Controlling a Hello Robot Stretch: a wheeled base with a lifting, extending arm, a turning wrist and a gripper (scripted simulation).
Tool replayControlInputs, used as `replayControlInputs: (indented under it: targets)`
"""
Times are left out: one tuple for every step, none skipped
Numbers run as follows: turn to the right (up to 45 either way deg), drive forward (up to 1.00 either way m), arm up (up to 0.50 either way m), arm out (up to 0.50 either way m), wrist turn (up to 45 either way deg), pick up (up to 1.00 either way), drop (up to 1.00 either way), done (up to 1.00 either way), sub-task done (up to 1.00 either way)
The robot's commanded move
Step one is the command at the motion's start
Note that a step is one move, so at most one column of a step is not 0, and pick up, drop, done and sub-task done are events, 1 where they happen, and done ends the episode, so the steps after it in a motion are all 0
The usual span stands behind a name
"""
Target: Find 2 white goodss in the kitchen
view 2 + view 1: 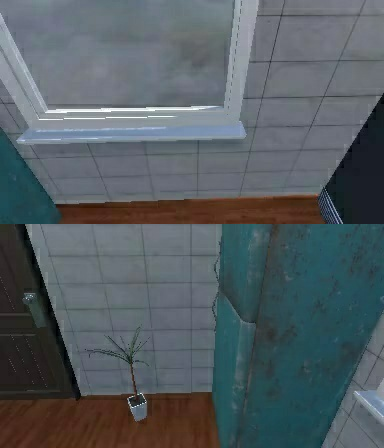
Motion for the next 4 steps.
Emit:
replayControlInputs:
  targets:
    - [0.0,0.15,0.0,0.0,0.0,0.0,0.0,0.0,0.0]
    - [24.0,0.0,0.0,0.0,0.0,0.0,0.0,0.0,0.0]
    - [0.0,0.0,0.0,0.0,0.0,0.0,0.0,0.0,1.0]
    - [45.0,0.0,0.0,0.0,0.0,0.0,0.0,0.0,0.0]
